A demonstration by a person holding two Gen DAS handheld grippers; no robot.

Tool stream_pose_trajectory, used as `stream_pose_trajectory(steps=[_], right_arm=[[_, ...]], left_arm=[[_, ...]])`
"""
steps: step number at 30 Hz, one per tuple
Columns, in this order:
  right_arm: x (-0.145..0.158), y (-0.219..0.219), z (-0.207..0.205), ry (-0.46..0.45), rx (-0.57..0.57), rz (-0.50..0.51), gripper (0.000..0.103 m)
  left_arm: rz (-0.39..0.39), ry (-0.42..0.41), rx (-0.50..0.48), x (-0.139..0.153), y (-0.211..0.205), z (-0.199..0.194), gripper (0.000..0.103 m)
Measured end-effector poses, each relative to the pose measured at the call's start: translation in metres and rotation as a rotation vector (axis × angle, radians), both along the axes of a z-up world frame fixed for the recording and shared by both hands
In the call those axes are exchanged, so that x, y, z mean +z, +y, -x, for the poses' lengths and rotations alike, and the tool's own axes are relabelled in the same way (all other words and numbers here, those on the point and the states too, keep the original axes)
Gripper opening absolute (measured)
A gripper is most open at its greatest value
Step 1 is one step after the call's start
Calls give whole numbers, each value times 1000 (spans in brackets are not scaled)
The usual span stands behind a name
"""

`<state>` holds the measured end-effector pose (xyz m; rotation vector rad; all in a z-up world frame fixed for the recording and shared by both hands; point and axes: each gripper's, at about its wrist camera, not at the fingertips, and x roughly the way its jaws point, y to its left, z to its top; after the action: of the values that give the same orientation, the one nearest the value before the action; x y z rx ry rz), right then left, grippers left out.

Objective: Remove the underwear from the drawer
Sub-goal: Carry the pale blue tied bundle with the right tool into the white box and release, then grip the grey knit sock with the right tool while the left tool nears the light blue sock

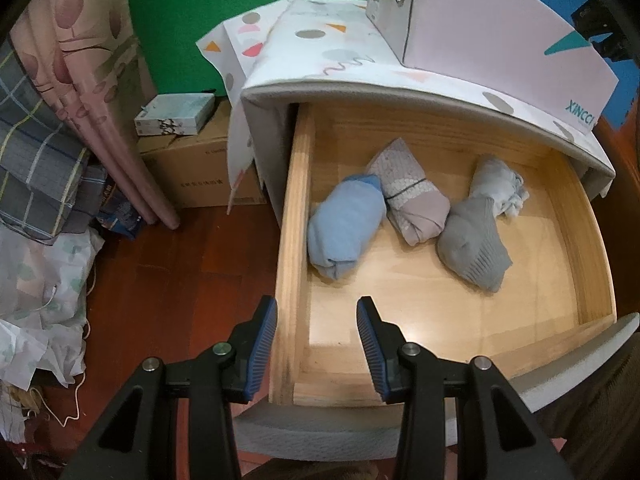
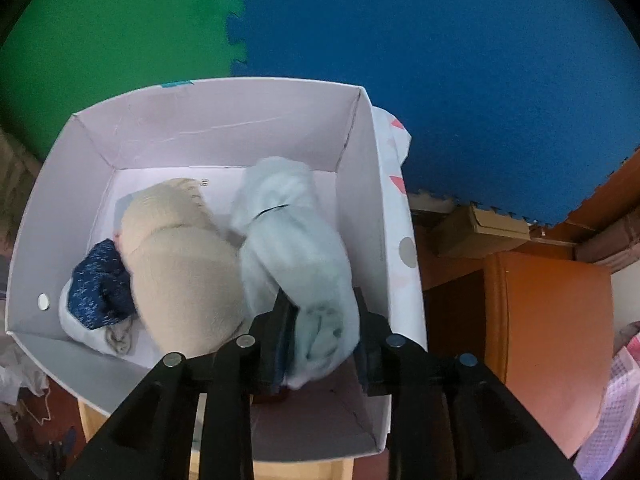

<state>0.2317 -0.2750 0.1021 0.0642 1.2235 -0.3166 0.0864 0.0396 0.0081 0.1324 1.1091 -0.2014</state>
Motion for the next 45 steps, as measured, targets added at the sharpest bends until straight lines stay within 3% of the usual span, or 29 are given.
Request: stream_pose_trajectory(steps=[5,10,15,21,31,39,45], right_arm=[[32,10,20,-76,14,-6,51],[64,33,63,-130,83,-23,54],[61,64,111,-132,151,-64,56],[7,112,146,-39,234,-146,56],[-135,172,137,208,272,-186,56],[-176,185,121,243,264,-167,56],[-195,194,114,255,284,-143,56]], left_arm=[[27,12,-19,3,0,-4,42],[2,-15,-46,14,-1,-10,42],[19,-17,-69,20,1,-16,42],[-13,-1,-131,14,-9,-22,42],[-44,24,-159,-1,-17,-38,42],[5,40,-124,-10,-14,-52,42],[-4,43,-141,-12,-21,-55,42]])
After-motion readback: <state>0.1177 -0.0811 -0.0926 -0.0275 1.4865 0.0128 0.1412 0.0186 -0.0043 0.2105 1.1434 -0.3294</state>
